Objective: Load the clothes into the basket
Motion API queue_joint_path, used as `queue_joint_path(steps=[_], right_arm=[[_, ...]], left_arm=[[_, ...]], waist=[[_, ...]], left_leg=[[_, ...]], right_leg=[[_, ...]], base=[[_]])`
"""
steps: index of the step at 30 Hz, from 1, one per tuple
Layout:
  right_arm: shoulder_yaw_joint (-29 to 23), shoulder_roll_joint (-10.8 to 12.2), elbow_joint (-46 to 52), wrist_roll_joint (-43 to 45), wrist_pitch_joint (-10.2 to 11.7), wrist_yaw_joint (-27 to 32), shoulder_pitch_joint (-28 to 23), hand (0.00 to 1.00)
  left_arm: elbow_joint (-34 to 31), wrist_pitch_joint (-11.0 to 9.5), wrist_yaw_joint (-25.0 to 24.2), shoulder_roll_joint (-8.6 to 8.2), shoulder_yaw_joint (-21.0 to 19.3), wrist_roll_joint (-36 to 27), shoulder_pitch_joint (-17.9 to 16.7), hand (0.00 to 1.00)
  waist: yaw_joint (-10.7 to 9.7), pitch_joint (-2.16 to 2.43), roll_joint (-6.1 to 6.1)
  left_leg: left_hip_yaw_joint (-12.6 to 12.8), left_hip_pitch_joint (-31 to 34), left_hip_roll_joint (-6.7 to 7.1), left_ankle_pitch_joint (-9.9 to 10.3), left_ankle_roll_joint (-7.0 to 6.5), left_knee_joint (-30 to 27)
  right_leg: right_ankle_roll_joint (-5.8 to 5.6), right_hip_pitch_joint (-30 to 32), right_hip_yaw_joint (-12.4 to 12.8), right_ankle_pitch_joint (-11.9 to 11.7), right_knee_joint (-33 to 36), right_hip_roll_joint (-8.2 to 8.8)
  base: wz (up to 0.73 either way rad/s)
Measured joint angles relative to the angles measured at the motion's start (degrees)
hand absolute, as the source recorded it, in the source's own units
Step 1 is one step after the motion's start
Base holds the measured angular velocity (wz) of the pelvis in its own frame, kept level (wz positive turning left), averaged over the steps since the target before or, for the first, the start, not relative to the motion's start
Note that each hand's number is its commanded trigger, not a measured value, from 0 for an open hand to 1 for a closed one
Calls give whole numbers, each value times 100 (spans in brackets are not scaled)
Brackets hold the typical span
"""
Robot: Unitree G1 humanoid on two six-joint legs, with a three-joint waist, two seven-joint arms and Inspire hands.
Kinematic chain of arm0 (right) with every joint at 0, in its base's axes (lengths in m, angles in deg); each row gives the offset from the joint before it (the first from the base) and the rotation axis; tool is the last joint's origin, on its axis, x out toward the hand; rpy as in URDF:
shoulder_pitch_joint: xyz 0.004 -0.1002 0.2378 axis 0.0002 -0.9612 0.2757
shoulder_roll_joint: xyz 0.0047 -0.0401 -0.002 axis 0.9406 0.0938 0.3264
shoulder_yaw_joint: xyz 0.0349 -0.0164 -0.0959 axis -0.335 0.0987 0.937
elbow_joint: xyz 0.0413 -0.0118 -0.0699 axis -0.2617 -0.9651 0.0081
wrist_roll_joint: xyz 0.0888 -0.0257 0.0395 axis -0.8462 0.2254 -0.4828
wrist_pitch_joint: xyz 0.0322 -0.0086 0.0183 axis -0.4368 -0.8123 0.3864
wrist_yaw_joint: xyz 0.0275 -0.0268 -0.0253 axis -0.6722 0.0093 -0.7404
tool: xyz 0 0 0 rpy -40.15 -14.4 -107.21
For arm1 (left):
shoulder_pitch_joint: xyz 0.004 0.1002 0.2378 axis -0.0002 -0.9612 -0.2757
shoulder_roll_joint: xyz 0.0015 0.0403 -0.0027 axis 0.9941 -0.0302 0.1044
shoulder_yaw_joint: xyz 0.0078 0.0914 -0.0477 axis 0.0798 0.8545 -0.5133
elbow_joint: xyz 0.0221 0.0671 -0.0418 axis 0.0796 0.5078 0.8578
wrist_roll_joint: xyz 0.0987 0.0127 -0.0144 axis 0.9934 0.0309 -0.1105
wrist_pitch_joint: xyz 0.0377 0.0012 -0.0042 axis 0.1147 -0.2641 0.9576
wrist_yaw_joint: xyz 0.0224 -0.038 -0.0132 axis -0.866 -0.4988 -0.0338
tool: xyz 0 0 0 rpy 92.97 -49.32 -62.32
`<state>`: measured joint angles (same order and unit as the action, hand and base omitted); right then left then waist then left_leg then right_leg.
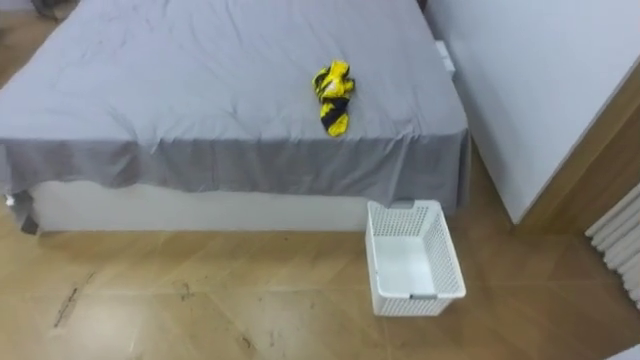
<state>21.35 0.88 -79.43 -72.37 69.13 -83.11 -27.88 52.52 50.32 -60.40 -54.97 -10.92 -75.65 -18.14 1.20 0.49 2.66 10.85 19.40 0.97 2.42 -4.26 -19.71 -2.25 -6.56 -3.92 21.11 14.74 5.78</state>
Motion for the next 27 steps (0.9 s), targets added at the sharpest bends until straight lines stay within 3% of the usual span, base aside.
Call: queue_joint_path(steps=[1,2,3,4,5,6,7,9,10,11,12,13,14,15,16,17,18,19,20,21,22,24,25,26,27], right_arm=[[-54,-4,66,0,18,-10,12,0],[-89,2,96,-1,39,-17,15,0],[-130,-9,212,-9,71,-38,-14,0],[-176,-14,307,-28,82,-53,-15,0],[-201,-5,384,-64,79,-54,-15,0],[-199,15,570,-100,84,-59,-9,0],[-193,27,684,-100,87,-55,-4,0],[-141,59,1066,-66,135,-56,80,0],[-130,61,1157,-49,136,-58,121,0],[-129,62,1304,-50,136,-63,243,0],[-127,59,1477,-54,140,-56,314,0],[-97,54,1704,-39,144,-56,358,0],[-86,58,1773,-29,143,-59,408,0],[-84,65,1852,-35,147,-73,500,0],[-75,53,1957,-49,151,-71,515,0],[-67,48,2016,-65,154,-74,497,0],[-56,48,2051,-107,161,-81,507,0],[-58,49,2053,-146,167,-78,510,0],[-58,44,2086,-250,187,-65,506,0],[-69,41,2228,-295,209,-31,494,0],[-70,43,2339,-303,223,-15,499,0],[-57,54,2667,-249,328,3,506,0],[-50,55,2724,-248,328,3,507,0],[-27,53,2840,-222,327,2,495,0],[-10,50,2930,-122,326,1,477,0]], left_arm=[[2,-20,-1,19,16,1,-19,0],[11,-28,-1,32,11,2,-27,0],[75,-31,-2,42,14,14,-10,0],[131,-33,-8,25,30,47,0,0],[156,-36,-11,26,30,65,-5,0],[236,-51,-11,43,49,72,-8,0],[251,-51,-11,63,100,68,-3,0],[246,-47,-10,129,285,154,-27,0],[241,-47,-9,128,277,236,-24,0],[227,-45,-6,134,263,428,-2,0],[217,-46,-4,136,264,592,49,0],[194,-44,-8,135,283,677,143,0],[185,-44,-9,137,295,738,185,0],[120,-24,-9,139,354,814,257,0],[48,-12,-10,149,544,803,292,0],[41,-3,-10,149,645,803,309,0],[39,33,-10,144,809,807,323,0],[38,67,-11,141,874,810,323,0],[32,122,-11,141,973,811,324,0],[29,153,-11,141,1008,810,314,0],[21,168,-11,144,996,810,311,0],[9,239,-12,142,885,794,185,0],[8,267,-13,148,873,793,134,0],[2,299,-13,152,781,804,58,0],[-32,300,-13,157,676,805,-14,0]], waist=[[51,1,54],[57,-13,87],[48,-7,99],[58,-30,107],[75,-38,99],[70,-61,105],[74,-68,110],[79,-82,-11],[100,-88,13],[82,-120,-83],[84,-124,-141],[104,-135,-173],[82,-153,-188],[40,-155,-190],[51,-166,-210],[50,-165,-216],[53,-161,-227],[34,-153,-250],[29,-136,-278],[41,-111,-308],[77,-98,-304],[90,-77,-495],[83,-62,-543],[59,-62,-596],[48,-72,-575]], left_leg=[[183,-24,82,155,-167,-158],[220,-54,148,277,-190,-240],[235,-152,279,496,-242,-347],[258,-330,352,660,-299,-356],[276,-449,388,711,-346,-332],[304,-723,456,820,-401,-272],[307,-847,492,871,-422,-239],[259,-1333,555,1016,-474,16],[232,-1432,555,1054,-483,92],[169,-1575,517,1084,-475,174],[134,-1685,448,1115,-476,261],[83,-1772,387,1137,-466,339],[45,-1806,351,1152,-452,378],[-60,-1887,309,1181,-430,445],[-160,-2037,264,1223,-399,539],[-206,-2137,258,1237,-382,606],[-287,-2350,254,1290,-343,735],[-355,-2452,238,1335,-328,767],[-463,-2648,223,1418,-279,844],[-534,-2781,173,1531,-214,838],[-539,-2800,144,1580,-148,797],[-531,-2893,-110,1743,144,571],[-517,-2927,-193,1771,201,485],[-465,-2950,-315,1784,283,210],[-406,-2887,-423,1738,404,-210]], right_leg=[[-150,-116,20,-54,-113,168],[-206,-192,53,-44,-105,245],[-246,-292,35,-15,55,392],[-257,-216,-3,-9,644,503],[-273,-113,-11,-20,1054,564],[-390,160,-60,-193,1959,714],[-380,304,-43,-368,2380,769],[-227,896,-15,-1419,3768,902],[-218,1053,-45,-1411,4006,907],[-153,1413,-226,-1190,4289,879],[-56,1772,-383,-920,4239,767],[-17,2143,-490,-728,3868,572],[-3,2290,-522,-688,3554,441],[19,2520,-629,-688,2678,222],[61,2579,-632,-821,1594,-18],[86,2564,-633,-957,1081,-108],[139,2519,-636,-1362,256,-239],[159,2488,-650,-1582,-43,-283],[275,2392,-730,-1990,-431,-335],[471,2296,-732,-2408,-524,-396],[545,2282,-743,-2503,-482,-437],[639,2117,-816,-2565,-258,-628],[643,2081,-911,-2466,-153,-671],[691,2015,-1078,-2212,73,-720],[758,1913,-1207,-2017,221,-735]], base=[[-13],[-13],[0],[4],[0],[-4],[-4],[-5],[-4],[3],[14],[19],[28],[33],[37],[33],[30],[39],[40],[28],[5],[-9],[-4],[0],[0]])
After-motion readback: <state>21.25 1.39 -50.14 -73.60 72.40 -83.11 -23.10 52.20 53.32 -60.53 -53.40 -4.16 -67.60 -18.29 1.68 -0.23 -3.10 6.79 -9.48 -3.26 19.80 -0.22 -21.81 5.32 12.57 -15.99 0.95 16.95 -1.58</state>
